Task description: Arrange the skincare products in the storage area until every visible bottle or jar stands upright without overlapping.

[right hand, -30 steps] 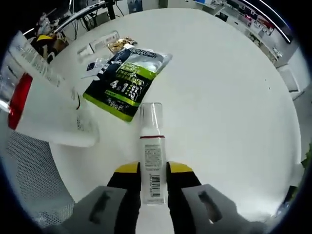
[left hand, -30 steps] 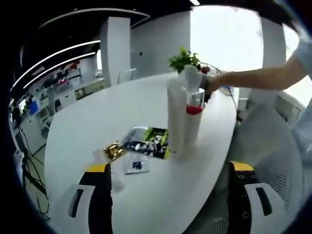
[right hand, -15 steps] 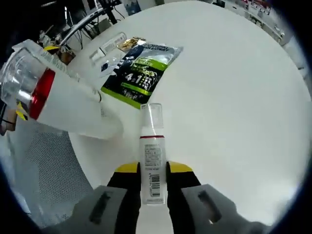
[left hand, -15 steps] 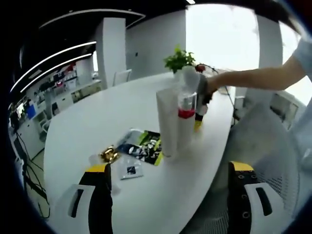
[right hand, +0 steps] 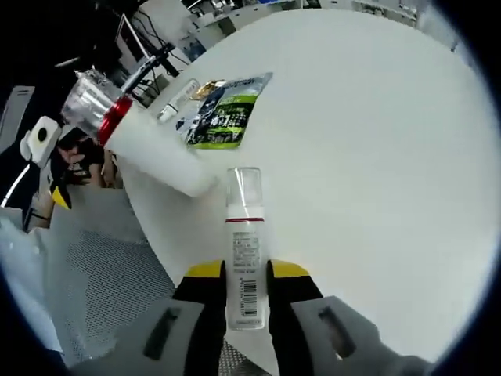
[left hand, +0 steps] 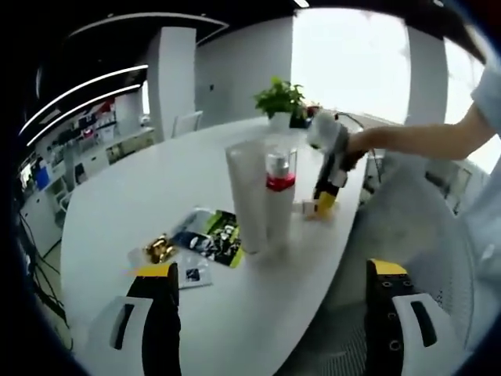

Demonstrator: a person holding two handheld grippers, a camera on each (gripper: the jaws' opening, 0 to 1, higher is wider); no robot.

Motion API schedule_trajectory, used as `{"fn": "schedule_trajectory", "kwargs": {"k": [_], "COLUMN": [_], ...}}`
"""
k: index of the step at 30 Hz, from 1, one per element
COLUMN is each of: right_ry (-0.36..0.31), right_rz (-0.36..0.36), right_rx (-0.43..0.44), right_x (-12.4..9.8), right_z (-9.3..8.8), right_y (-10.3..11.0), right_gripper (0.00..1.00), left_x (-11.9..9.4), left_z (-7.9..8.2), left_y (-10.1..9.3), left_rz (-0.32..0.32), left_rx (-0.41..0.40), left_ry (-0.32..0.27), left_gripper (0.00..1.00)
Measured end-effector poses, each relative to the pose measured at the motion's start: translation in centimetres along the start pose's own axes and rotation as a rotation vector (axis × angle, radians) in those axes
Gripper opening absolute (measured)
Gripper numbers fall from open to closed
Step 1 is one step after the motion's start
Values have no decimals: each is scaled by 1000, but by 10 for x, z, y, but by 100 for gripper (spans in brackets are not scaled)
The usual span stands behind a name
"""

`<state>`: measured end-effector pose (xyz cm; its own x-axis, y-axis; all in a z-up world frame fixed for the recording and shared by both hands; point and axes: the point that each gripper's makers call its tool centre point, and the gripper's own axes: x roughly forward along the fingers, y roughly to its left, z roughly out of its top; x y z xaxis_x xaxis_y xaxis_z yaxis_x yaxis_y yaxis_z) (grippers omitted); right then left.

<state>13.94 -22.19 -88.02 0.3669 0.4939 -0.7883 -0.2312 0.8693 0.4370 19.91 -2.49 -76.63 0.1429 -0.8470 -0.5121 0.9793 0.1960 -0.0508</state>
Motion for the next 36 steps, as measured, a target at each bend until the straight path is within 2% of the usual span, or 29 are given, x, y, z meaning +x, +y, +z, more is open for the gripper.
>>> {"fn": "schedule_trajectory", "kwargs": {"k": [4, 8, 11, 15, 18, 22, 25, 27, 30, 34, 36], "right_ry": [-86, -216, -285, -385, -402, -486, -493, -502, -544, -544, -551], "right_rz": [35, 73, 51, 79, 66, 119, 120, 141, 239, 285, 321], "right_rx": [89, 142, 102, 51, 8, -55, -91, -119, -172, -222, -249], "right_x": [4, -5, -19, -38, -41, -50, -50, -50, -52, -51, -50], "right_z": [-6, -1, 4, 15, 19, 39, 44, 48, 54, 54, 56], "right_y": [6, 16, 24, 49, 64, 97, 109, 121, 149, 168, 178], "right_gripper": [19, 19, 19, 19, 19, 19, 19, 19, 19, 19, 19], "left_x": [2, 2, 1, 1, -1, -2, -2, -1, 2, 4, 6], "left_z": [3, 5, 9, 18, 28, 44, 58, 62, 69, 80, 83], "left_y": [-6, -9, -10, -15, -21, -29, -43, -46, -53, -64, -62], "left_rz": [-23, -32, -35, -63, -100, -147, -235, -251, -277, -340, -340], "left_rx": [-6, -11, -19, -61, -77, -109, -158, -161, -139, -157, -174], "left_ry": [-6, -18, -33, -77, -123, -194, -256, -266, -271, -310, -314], "left_gripper": [95, 94, 91, 90, 82, 74, 67, 60, 50, 45, 40]}}
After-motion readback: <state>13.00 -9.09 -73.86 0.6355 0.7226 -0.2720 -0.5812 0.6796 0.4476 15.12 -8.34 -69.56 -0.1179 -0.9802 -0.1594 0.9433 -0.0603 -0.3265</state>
